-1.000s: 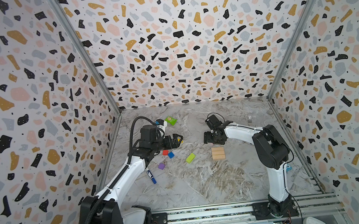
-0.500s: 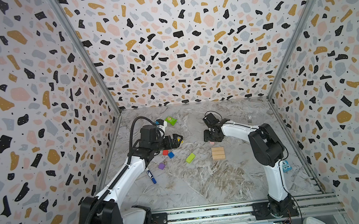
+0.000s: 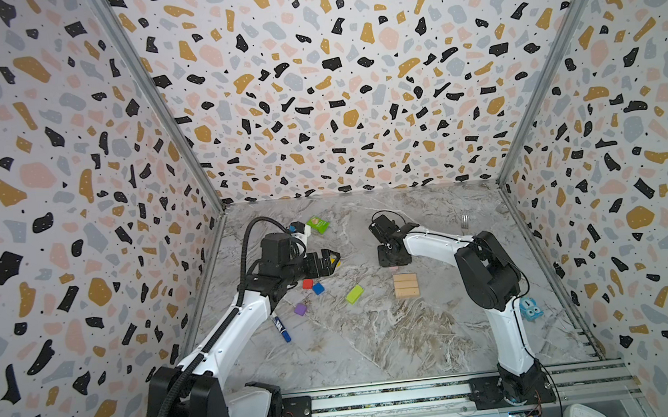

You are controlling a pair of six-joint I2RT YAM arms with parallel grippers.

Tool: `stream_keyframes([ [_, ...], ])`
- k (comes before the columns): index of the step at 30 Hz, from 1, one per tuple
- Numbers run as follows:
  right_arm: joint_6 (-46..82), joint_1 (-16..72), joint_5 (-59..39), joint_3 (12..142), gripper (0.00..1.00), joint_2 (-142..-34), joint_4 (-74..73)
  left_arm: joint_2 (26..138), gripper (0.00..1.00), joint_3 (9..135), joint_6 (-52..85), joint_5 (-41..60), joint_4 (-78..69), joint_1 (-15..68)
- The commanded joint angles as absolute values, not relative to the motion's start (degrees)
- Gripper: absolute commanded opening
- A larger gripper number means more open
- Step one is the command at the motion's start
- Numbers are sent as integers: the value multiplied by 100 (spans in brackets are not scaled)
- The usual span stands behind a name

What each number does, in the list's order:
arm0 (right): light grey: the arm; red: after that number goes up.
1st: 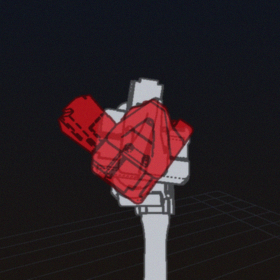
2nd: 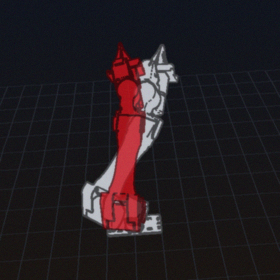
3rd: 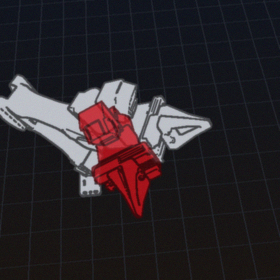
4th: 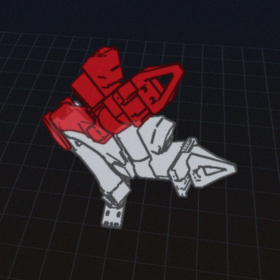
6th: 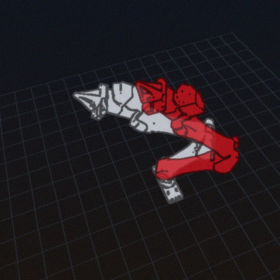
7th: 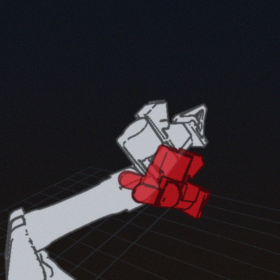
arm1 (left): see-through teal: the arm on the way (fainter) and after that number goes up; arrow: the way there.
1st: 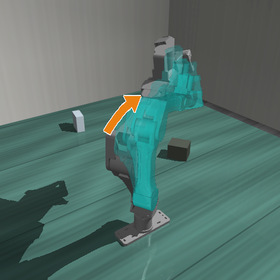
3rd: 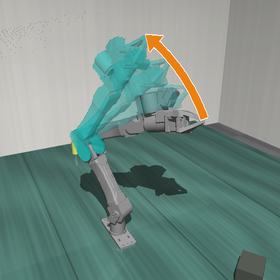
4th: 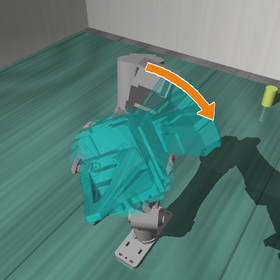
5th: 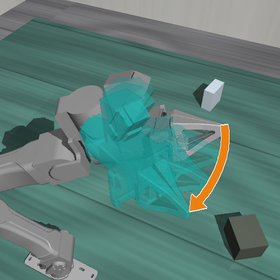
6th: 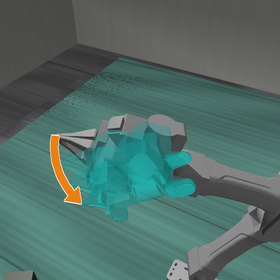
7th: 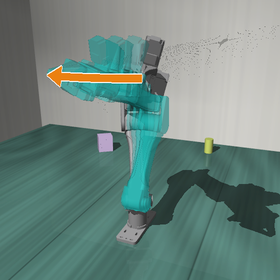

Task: Build the wood block tower
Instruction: 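Close the right gripper on the pink block and lift it, then carry the pink block over the stacked wood bars with the right gripper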

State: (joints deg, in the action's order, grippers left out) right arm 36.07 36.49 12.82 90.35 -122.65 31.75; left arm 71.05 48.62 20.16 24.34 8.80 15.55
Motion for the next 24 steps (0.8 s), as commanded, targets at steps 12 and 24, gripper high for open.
stream_keyframes([
  [12, 3498, 3701, 1543, 9283, 34, -12208, 3465, 6995, 100, 4911, 1940, 2415, 778, 1575],
  [24, 3406, 3657, 1359, 9293, 15, -12036, 3495, 7030, 100, 4913, 1960, 2453, 773, 1579],
])
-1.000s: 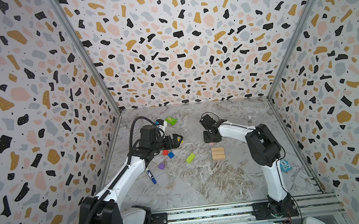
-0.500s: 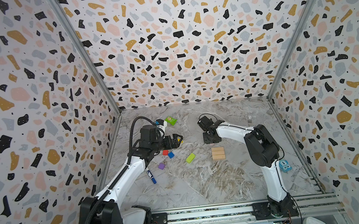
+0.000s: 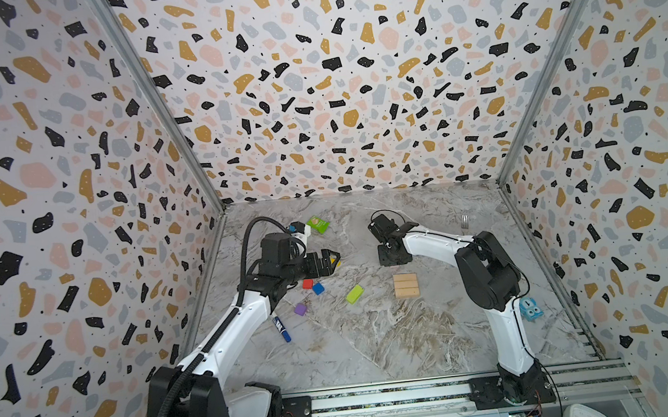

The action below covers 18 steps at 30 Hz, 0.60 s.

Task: Build the wood block tower
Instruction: 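Carry the pink block over the stacked wood bars with the right gripper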

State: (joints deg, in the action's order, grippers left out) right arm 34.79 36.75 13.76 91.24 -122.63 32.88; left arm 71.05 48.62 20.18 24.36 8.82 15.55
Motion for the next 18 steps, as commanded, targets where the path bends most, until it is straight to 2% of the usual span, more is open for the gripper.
stream_keyframes([
  [1, 3419, 3643, 1380, 9312, 13, -11994, 3547, 7027, 100, 4911, 1967, 2459, 772, 1582],
  [18, 3189, 3625, 1421, 8711, 11, -10832, 3997, 7058, 100, 4904, 1990, 2518, 745, 1575],
])
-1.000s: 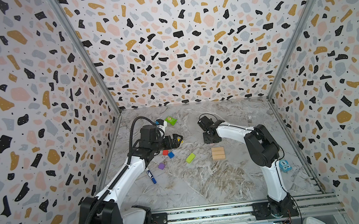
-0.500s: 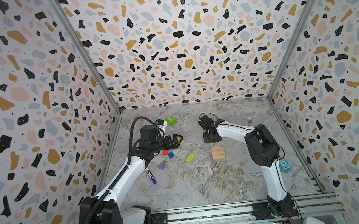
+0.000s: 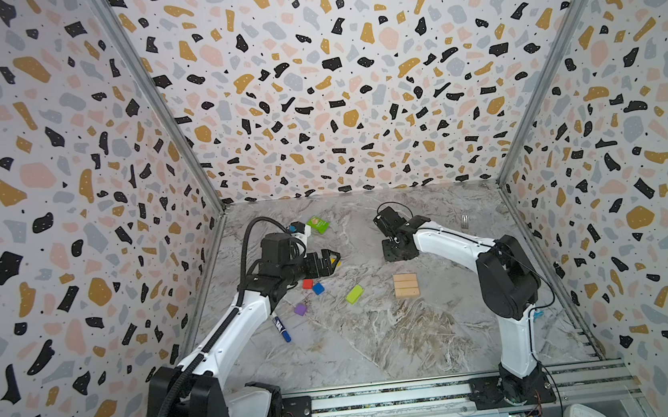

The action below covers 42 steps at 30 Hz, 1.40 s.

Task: Build the wood block tower
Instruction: 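Carry the pink block over the stacked wood bars with the right gripper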

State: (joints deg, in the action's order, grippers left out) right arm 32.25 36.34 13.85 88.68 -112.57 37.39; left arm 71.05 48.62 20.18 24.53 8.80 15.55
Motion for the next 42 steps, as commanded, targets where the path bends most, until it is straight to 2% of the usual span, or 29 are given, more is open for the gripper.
stream_keyframes([
  [1, 3207, 3621, 1395, 8638, 12, -10755, 3999, 7051, 100, 4900, 1986, 2517, 751, 1582],
  [18, 3607, 3652, 819, 7008, 13, -9642, 3547, 7159, 100, 4861, 2022, 2655, 650, 1608],
  [42, 3945, 3832, 1011, 6623, 13, -9699, 3418, 7312, 100, 4860, 2073, 2845, 625, 1683],
])
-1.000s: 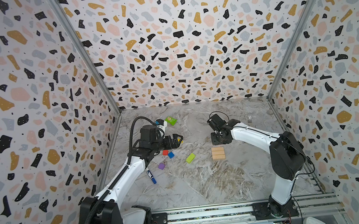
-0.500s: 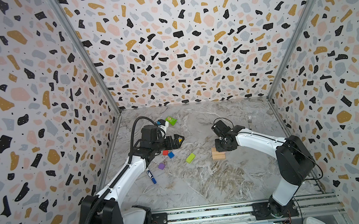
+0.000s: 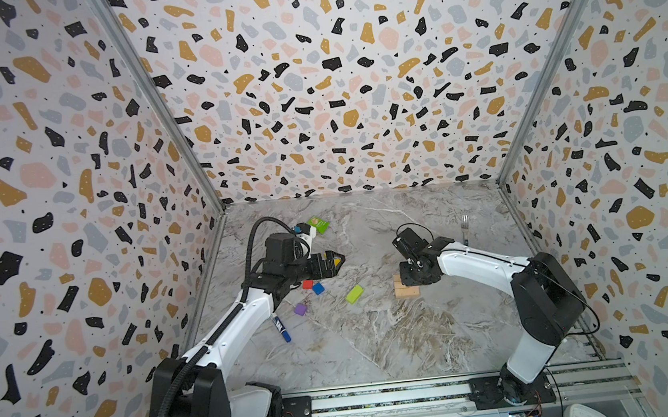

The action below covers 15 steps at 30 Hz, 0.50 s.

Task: Build the wood block tower
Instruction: 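Carry the pink block over the stacked wood bars with the right gripper, then lower the pink block onto the top wood bar with the right gripper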

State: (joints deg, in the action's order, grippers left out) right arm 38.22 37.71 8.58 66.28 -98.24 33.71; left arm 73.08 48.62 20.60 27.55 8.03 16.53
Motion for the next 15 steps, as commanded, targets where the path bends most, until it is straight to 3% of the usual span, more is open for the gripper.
stream_keyframes([
  [1, 3963, 3837, 1004, 6616, 13, -9710, 3403, 7310, 100, 4860, 2070, 2839, 624, 1687],
  [15, 4131, 3900, 1232, 6444, 13, -9835, 3162, 7304, 100, 4869, 2066, 2824, 633, 1687],
])
